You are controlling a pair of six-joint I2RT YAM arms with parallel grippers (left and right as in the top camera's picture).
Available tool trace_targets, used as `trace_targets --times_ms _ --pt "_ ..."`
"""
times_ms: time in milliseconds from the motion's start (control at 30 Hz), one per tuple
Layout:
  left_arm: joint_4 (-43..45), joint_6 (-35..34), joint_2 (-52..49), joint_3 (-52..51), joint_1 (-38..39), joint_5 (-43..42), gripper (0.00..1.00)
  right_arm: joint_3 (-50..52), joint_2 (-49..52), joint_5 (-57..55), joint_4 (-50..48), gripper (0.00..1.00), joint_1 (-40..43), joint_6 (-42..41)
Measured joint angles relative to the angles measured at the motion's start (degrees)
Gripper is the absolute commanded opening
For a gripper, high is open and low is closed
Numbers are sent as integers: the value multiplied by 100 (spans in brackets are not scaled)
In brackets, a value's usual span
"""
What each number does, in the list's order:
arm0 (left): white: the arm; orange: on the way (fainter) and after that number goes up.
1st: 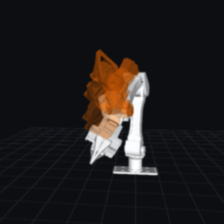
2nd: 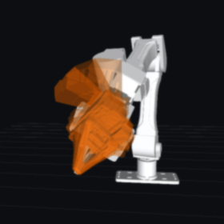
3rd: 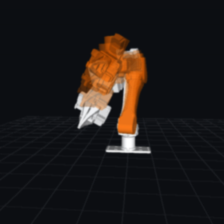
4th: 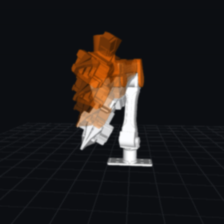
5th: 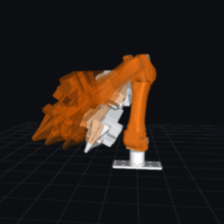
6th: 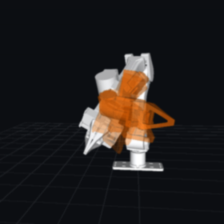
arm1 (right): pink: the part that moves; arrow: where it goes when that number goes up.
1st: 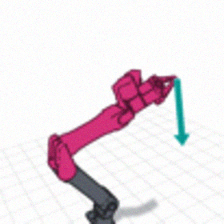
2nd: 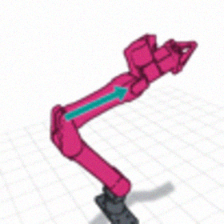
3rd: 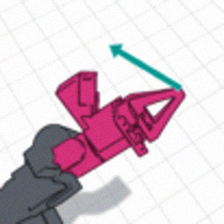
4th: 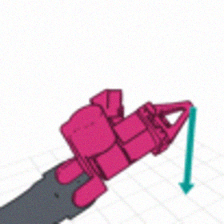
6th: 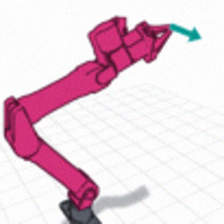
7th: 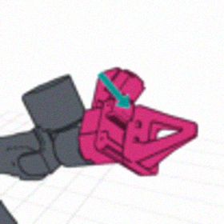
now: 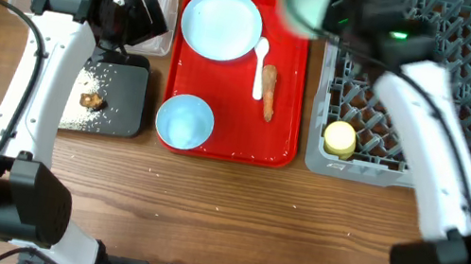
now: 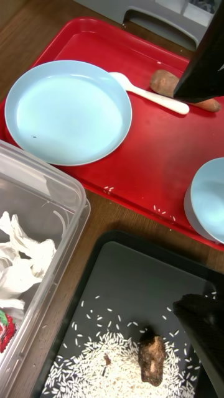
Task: Sort waste into correct bins and load items into the dishwasher rack
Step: 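Lift the green bowl with the right gripper and carry it to the rack, then lower the green bowl into the dish rack with the right gripper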
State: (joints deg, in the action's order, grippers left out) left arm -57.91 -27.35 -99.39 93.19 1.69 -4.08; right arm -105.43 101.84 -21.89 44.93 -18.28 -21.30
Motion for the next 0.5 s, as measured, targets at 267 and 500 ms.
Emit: trace_targets --times_ms 267,500 --pt "4 0 -2 0 0 17 100 -11 1038 -2573 -3825 4 627 2319" --pt "0 0 -2 0 0 22 100 2 2796 -3250 -5945 4 640 4798"
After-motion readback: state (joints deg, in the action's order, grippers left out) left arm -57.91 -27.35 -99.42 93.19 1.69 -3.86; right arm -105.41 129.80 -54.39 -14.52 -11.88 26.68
